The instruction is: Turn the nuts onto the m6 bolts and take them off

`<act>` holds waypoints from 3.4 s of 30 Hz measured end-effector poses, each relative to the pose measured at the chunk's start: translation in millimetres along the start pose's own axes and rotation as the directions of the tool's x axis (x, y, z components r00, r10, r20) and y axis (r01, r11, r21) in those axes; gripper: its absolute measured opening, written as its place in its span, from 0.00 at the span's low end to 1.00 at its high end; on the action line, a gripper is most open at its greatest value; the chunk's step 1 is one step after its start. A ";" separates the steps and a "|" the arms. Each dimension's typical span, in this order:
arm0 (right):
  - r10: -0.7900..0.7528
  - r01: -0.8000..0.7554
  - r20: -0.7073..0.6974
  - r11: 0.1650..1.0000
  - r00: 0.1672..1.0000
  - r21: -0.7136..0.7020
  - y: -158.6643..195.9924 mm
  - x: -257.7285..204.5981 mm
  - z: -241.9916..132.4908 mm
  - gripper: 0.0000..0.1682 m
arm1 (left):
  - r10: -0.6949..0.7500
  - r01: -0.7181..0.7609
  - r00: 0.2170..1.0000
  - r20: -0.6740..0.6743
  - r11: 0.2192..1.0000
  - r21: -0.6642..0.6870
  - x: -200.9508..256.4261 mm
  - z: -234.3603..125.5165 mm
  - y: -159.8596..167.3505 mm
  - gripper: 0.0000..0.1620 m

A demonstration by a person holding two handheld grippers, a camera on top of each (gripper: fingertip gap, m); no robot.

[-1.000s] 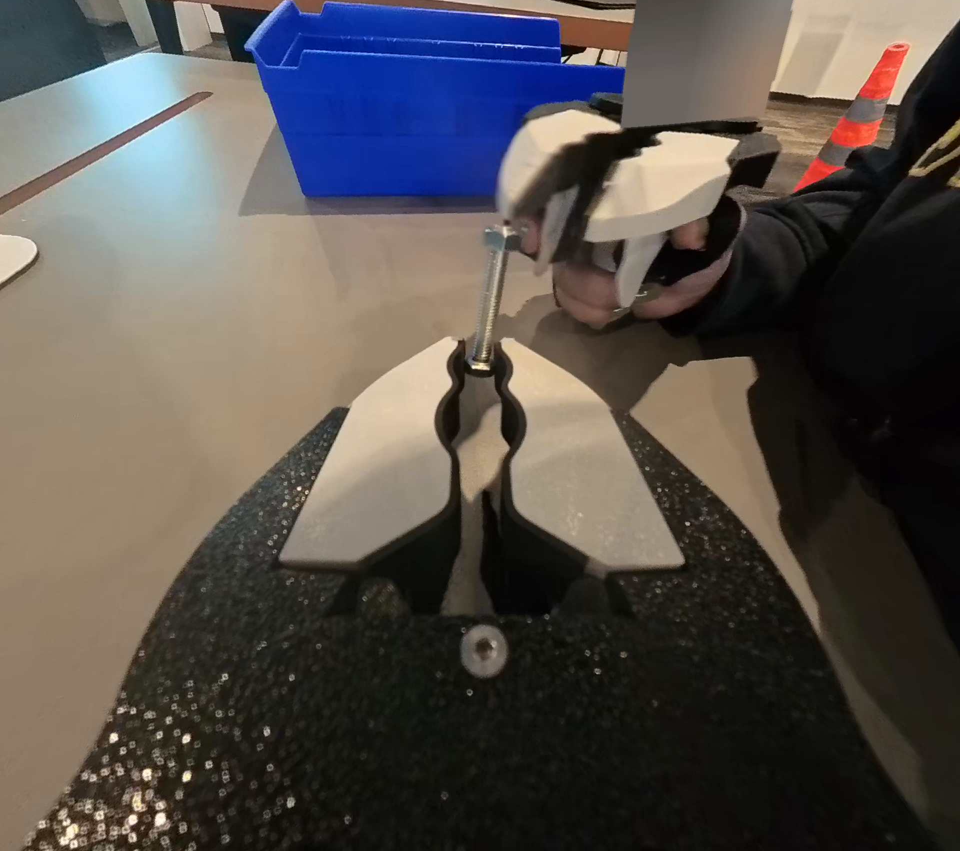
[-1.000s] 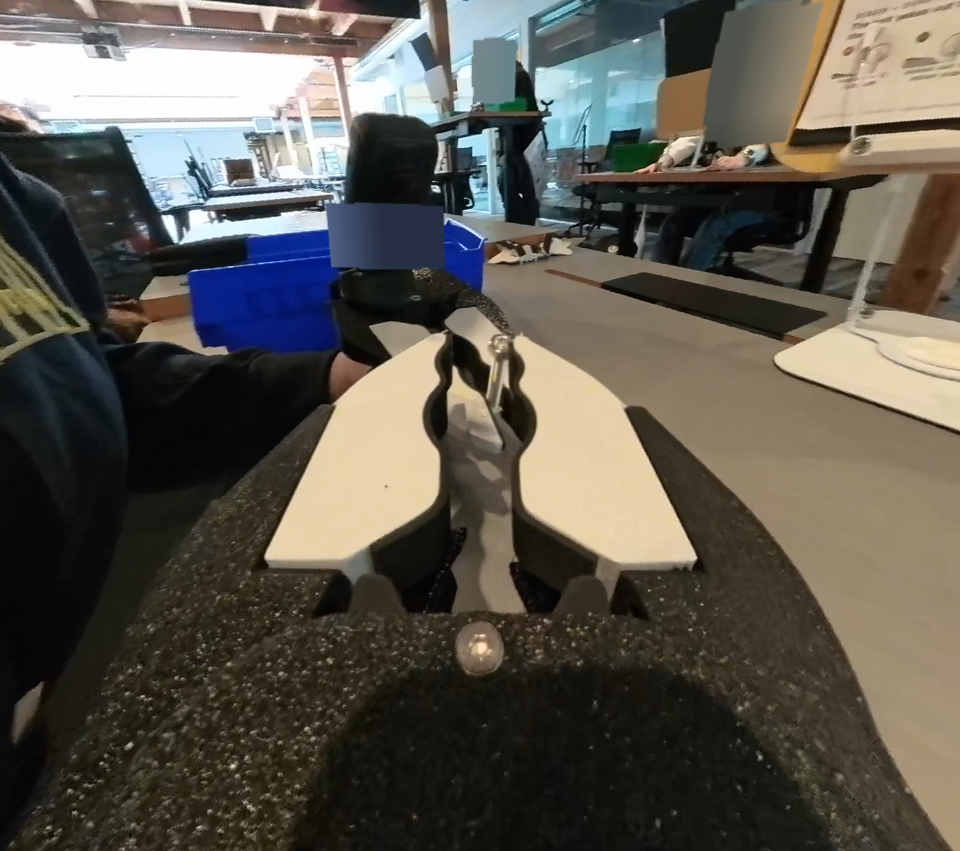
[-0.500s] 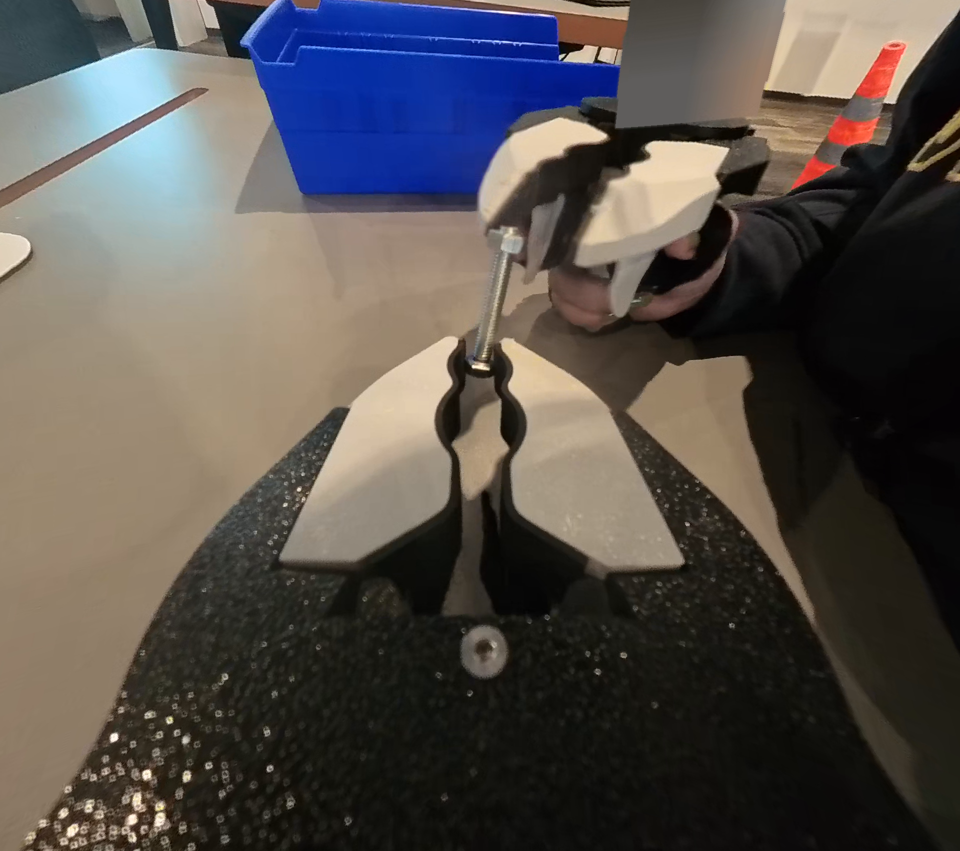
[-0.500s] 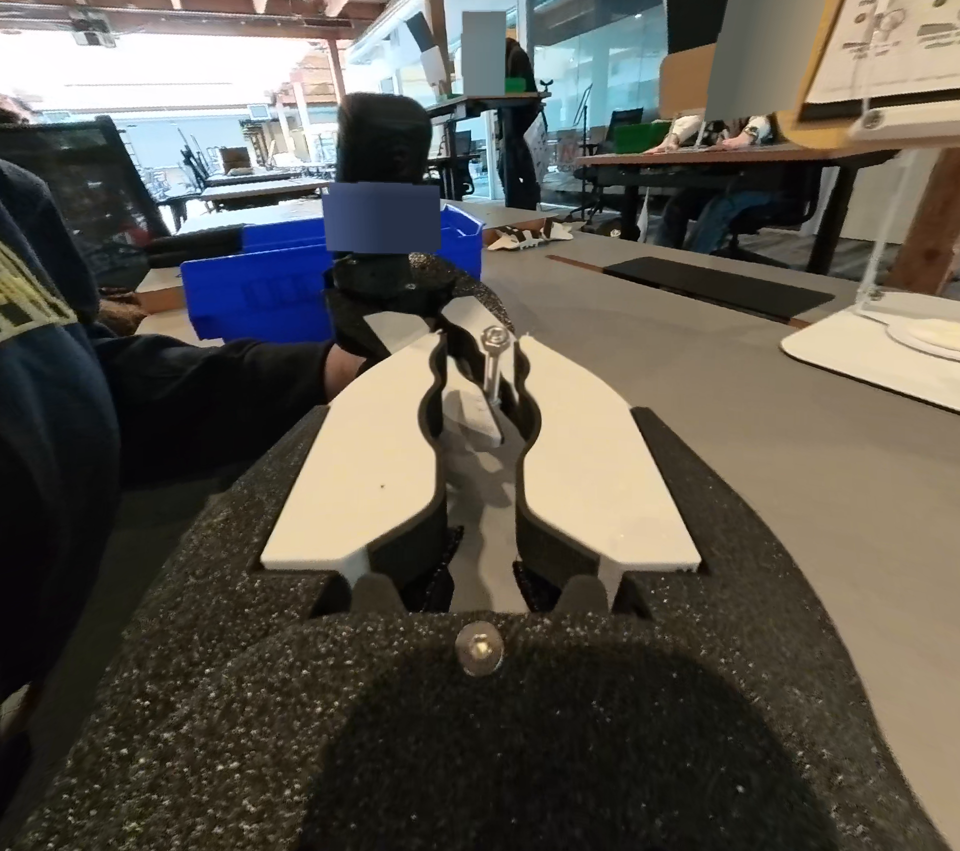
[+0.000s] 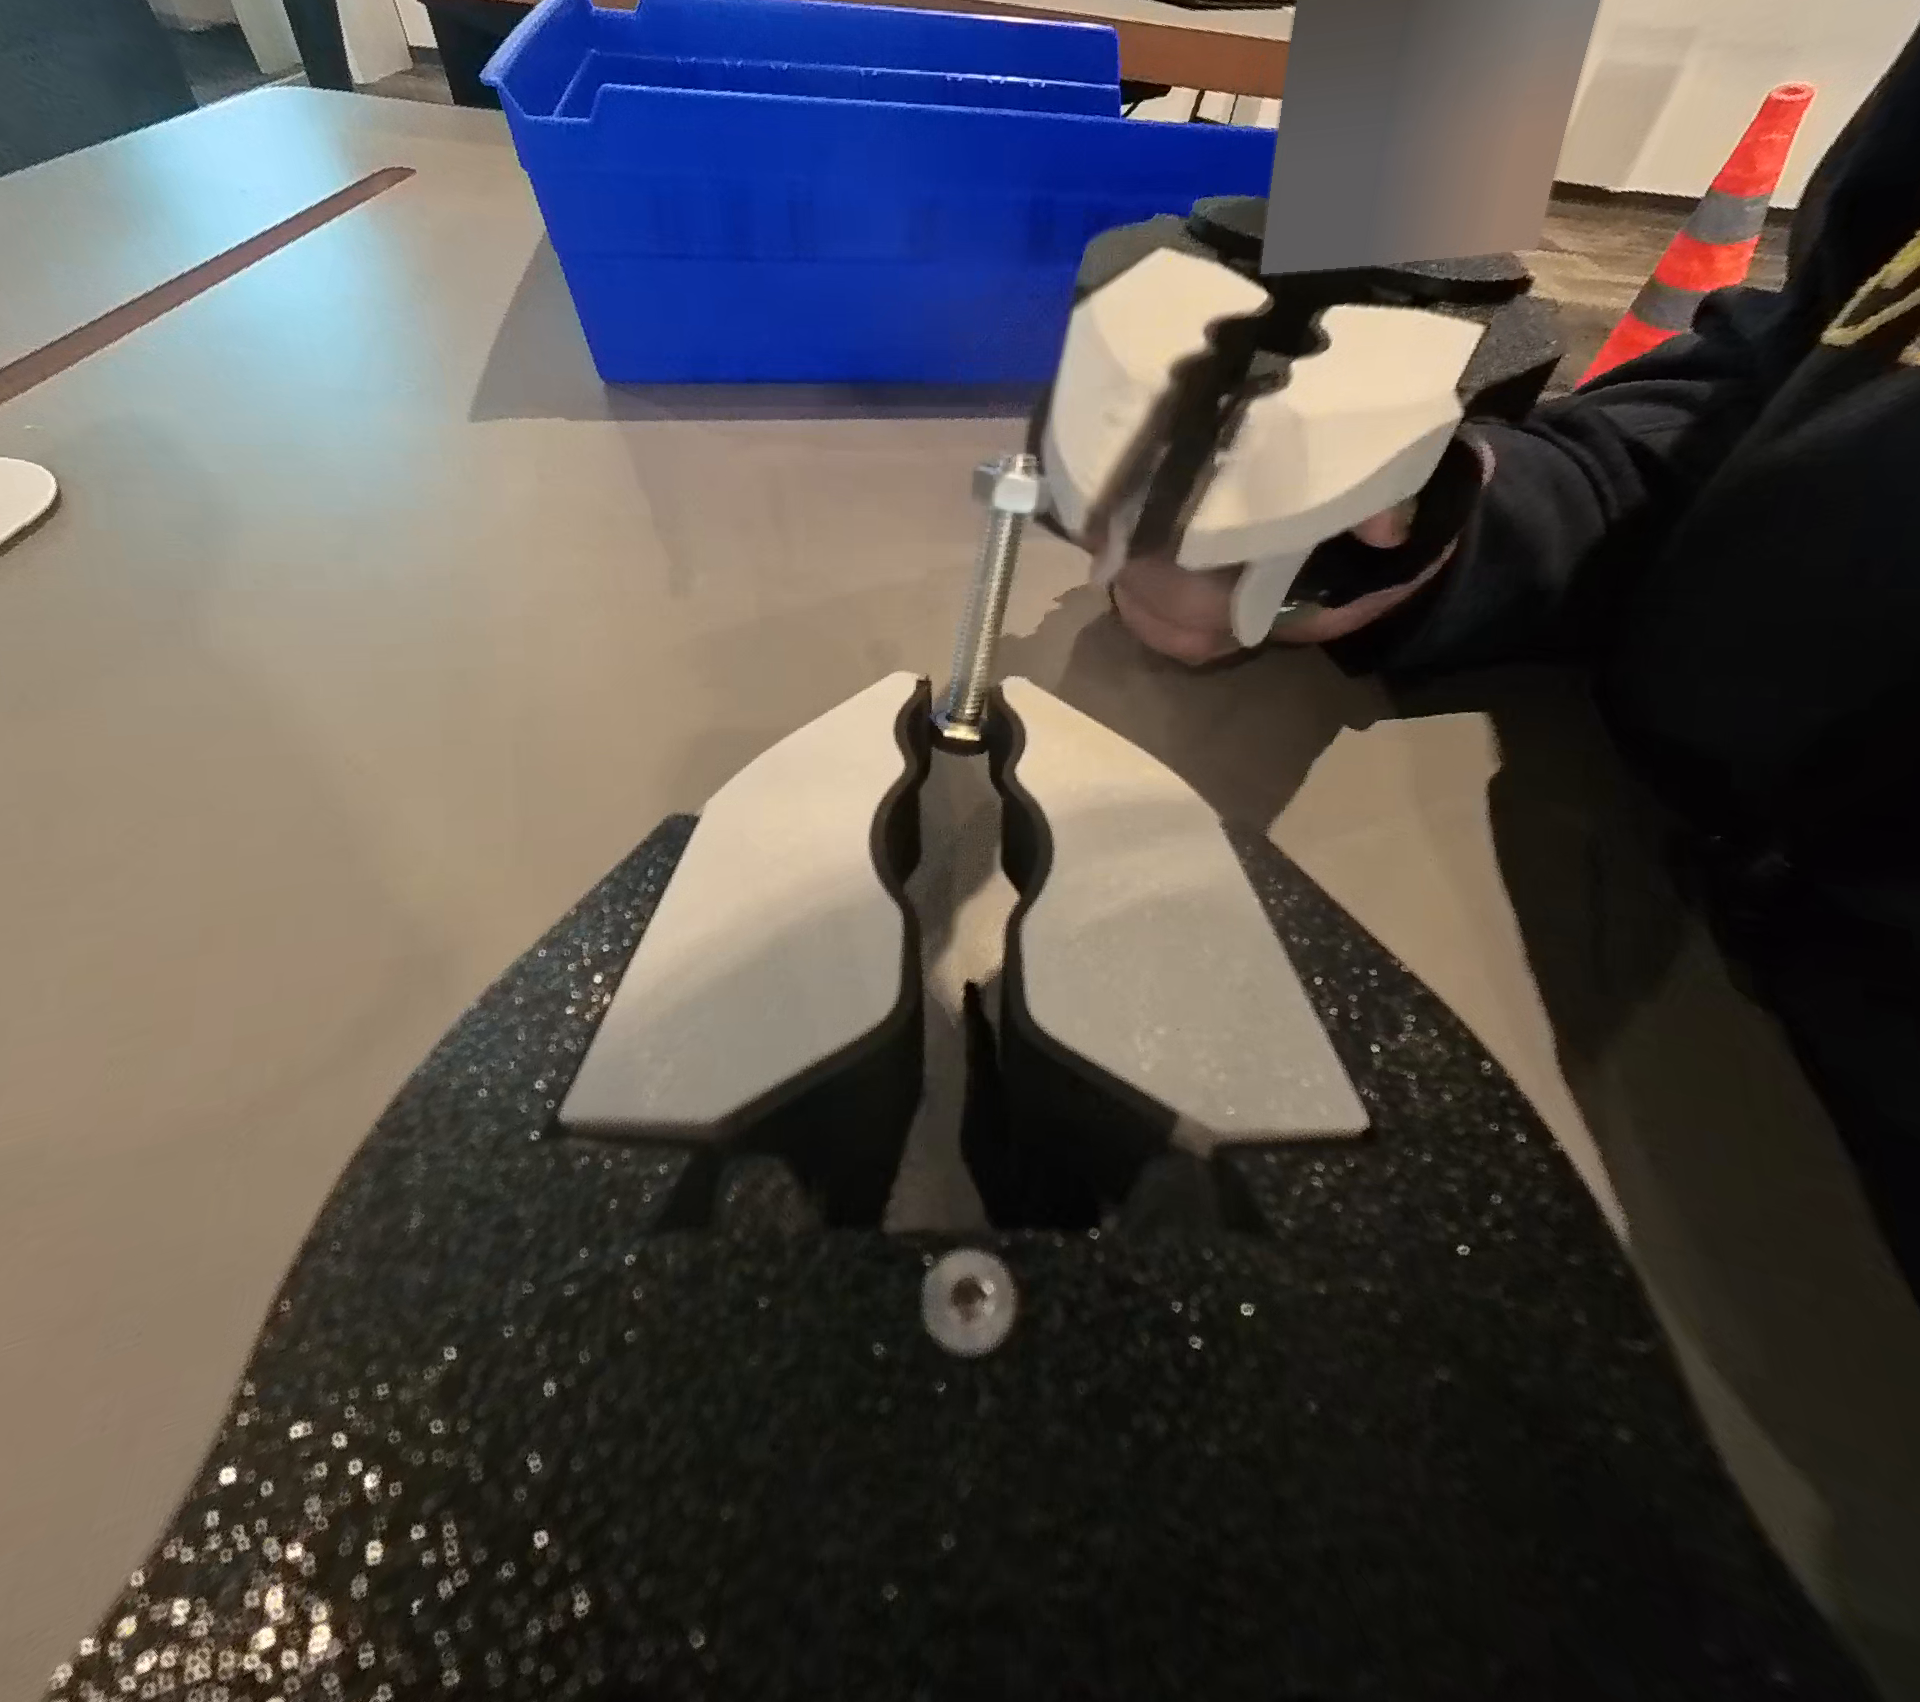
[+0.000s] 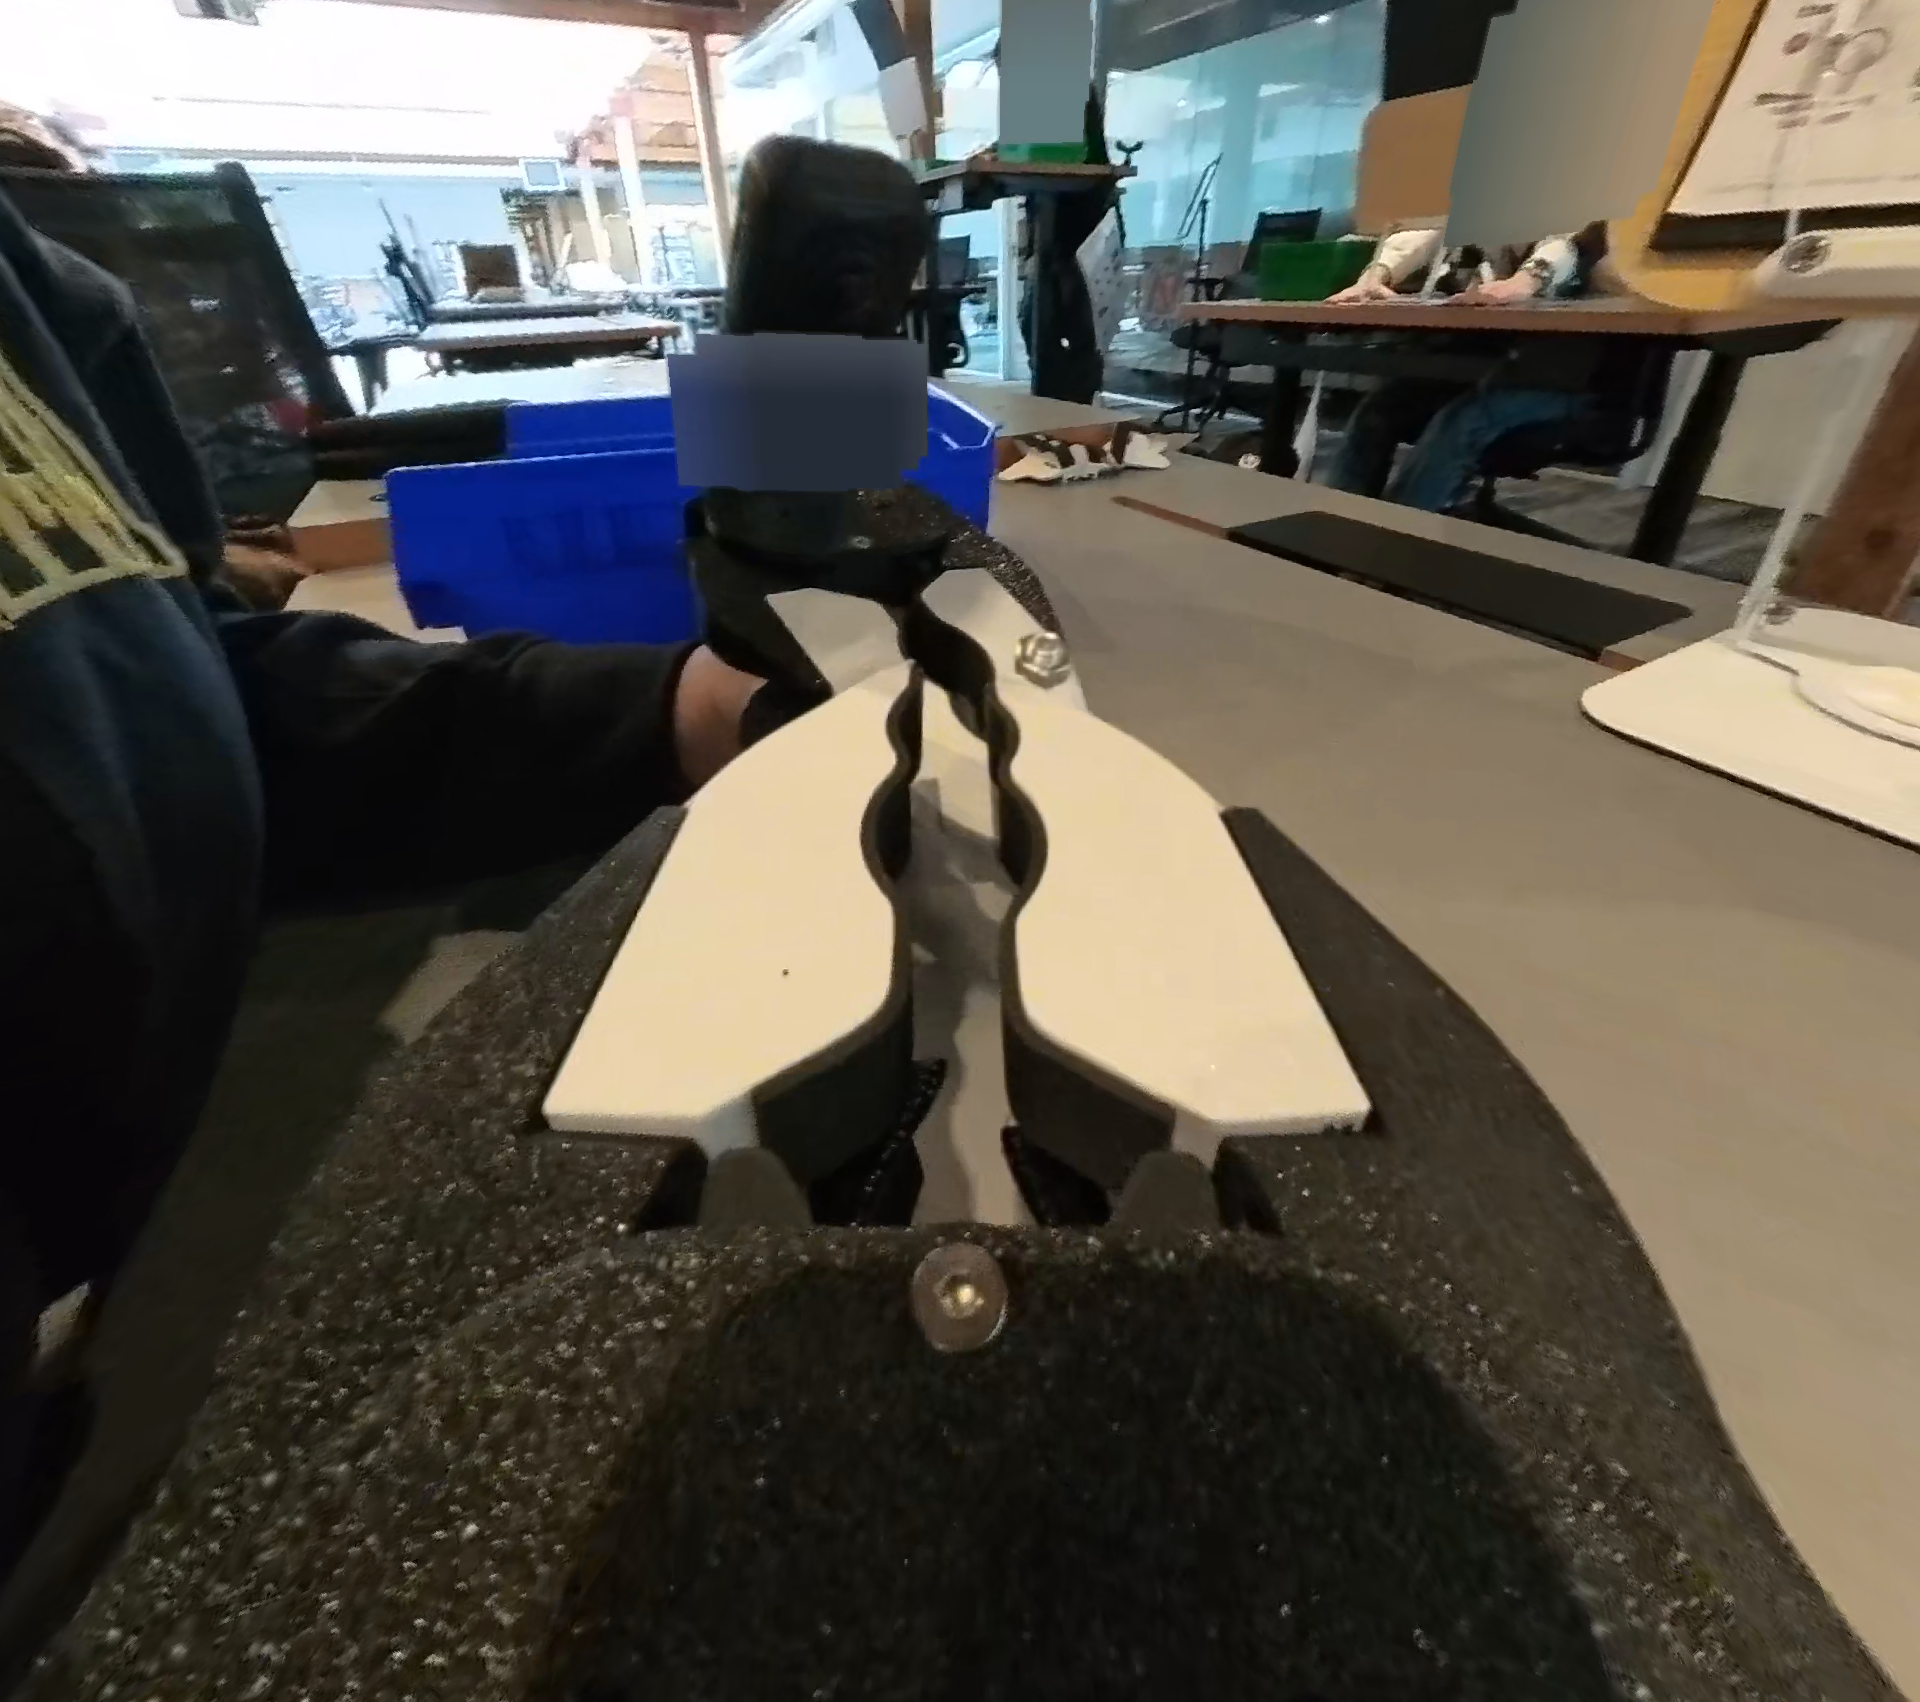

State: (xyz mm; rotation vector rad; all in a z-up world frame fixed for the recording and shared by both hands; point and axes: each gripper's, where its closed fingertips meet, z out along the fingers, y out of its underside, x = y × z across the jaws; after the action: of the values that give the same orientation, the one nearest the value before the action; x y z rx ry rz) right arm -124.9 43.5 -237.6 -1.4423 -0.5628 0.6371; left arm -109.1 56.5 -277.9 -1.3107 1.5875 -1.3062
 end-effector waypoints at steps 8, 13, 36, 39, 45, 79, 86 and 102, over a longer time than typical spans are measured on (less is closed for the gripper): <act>0.000 0.000 -0.031 1.000 1.000 -0.002 0.2 4.9 4.1 0.14 | 0.001 -0.001 1.000 0.000 1.000 0.000 0.0 -0.1 -0.1 0.06; 0.001 0.000 -0.027 0.999 1.000 0.032 -4.9 4.7 -0.8 0.09 | 0.001 -0.001 1.000 -0.001 1.000 0.000 0.1 0.0 -0.1 0.06; 0.023 -0.024 0.036 0.999 0.999 0.034 -5.0 -1.7 -0.4 0.04 | 0.001 -0.001 1.000 -0.003 1.000 0.000 -0.2 0.2 -0.2 0.06; 0.035 -0.034 -0.026 0.999 0.999 0.039 -5.3 9.5 0.8 0.14 | 0.001 -0.001 1.000 -0.004 1.000 -0.001 -0.3 0.5 0.0 0.06; 0.028 -0.030 0.118 0.999 0.993 0.020 -3.3 -12.2 3.2 0.00 | 0.003 -0.003 1.000 -0.003 1.000 -0.001 -0.3 0.7 0.0 0.06; -0.251 -0.373 -0.588 0.571 0.769 -0.731 -37.4 192.0 -235.1 0.06 | -0.061 0.048 0.994 0.089 0.989 0.136 -1.3 -10.0 -29.0 0.46; -0.202 -0.621 -0.627 0.100 0.752 -0.777 61.1 234.5 -313.2 0.06 | -0.086 0.080 0.995 0.058 0.991 0.105 4.5 -9.4 -27.3 0.43; -0.171 -0.286 -0.648 0.794 0.742 -0.537 -95.6 172.3 -192.6 0.11 | -0.149 0.126 0.981 0.127 0.977 0.172 -3.3 -29.4 -49.3 0.43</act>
State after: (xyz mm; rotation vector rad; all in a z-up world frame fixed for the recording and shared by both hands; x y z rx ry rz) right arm 138.0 23.9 -157.8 -2.1738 -0.1197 -0.0960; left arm -122.3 68.3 -223.2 -1.3966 1.2861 -1.3660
